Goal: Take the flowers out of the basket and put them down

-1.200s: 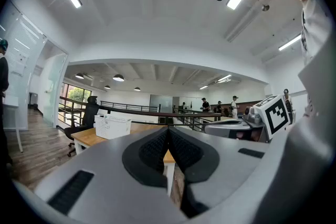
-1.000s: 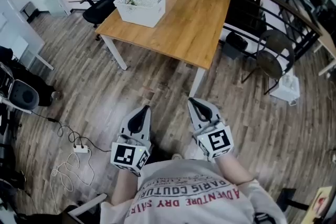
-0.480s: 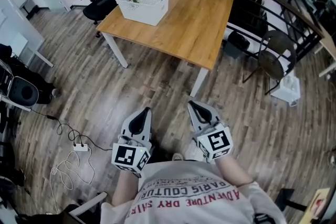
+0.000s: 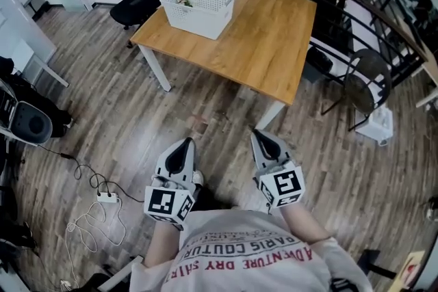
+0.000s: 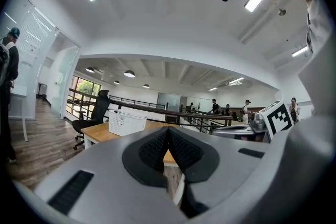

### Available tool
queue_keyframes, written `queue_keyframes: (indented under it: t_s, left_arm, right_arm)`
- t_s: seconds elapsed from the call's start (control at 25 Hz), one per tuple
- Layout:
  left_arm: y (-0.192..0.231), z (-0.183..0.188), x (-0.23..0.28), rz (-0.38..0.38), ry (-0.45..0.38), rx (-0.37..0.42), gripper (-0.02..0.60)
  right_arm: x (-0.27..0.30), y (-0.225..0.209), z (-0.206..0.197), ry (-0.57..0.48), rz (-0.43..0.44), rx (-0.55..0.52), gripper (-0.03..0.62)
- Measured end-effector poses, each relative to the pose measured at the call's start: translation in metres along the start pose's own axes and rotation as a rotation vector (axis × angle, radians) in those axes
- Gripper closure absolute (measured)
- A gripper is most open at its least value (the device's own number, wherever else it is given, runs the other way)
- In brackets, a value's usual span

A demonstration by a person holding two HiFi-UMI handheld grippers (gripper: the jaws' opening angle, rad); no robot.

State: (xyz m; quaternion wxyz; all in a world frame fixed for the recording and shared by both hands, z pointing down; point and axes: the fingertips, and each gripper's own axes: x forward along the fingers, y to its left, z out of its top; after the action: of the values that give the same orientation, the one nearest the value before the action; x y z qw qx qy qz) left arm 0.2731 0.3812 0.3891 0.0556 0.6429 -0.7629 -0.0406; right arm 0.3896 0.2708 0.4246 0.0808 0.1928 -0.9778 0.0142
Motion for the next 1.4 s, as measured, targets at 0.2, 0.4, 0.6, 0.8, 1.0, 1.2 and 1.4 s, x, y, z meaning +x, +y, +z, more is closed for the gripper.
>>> queue_keyframes:
  t_s: [0.2, 0.4, 0.6, 0.8, 1.0, 1.2, 1.4]
  left_arm:
    - [0.066, 0.013, 0.029, -0.018, -0.009, 0.005, 0.555]
    - [0.137, 0.036, 0.054, -0.027, -0.019, 0.018, 0.555]
    - [0.201, 0.048, 0.069, -0.02, -0.019, 0.024, 0.555]
    - [0.249, 0.046, 0.076, 0.001, -0.004, 0.001, 0.555]
    - [0.283, 0.043, 0.091, 0.042, -0.003, -0.02, 0.555]
    - [0.309, 0.039, 0.126, 0.072, -0.008, -0.014, 0.555]
    - [0.345, 0.042, 0.181, 0.11, -0.002, 0.008, 0.555]
  right_arm:
    - [0.068, 0.006, 0.014, 0.006, -0.041, -0.005, 0.565]
    - [0.132, 0.008, 0.036, -0.009, -0.132, 0.017, 0.565]
    - [0.191, 0.027, 0.049, -0.005, -0.138, 0.016, 0.565]
    - [0.233, 0.044, 0.057, 0.014, -0.115, -0.009, 0.565]
    - [0.275, 0.043, 0.058, 0.029, -0.089, -0.008, 0.565]
    - [0.329, 0.039, 0.068, 0.001, -0.014, -0.053, 0.565]
    - [0.4, 0.008, 0.073, -0.004, 0.032, -0.04, 0.565]
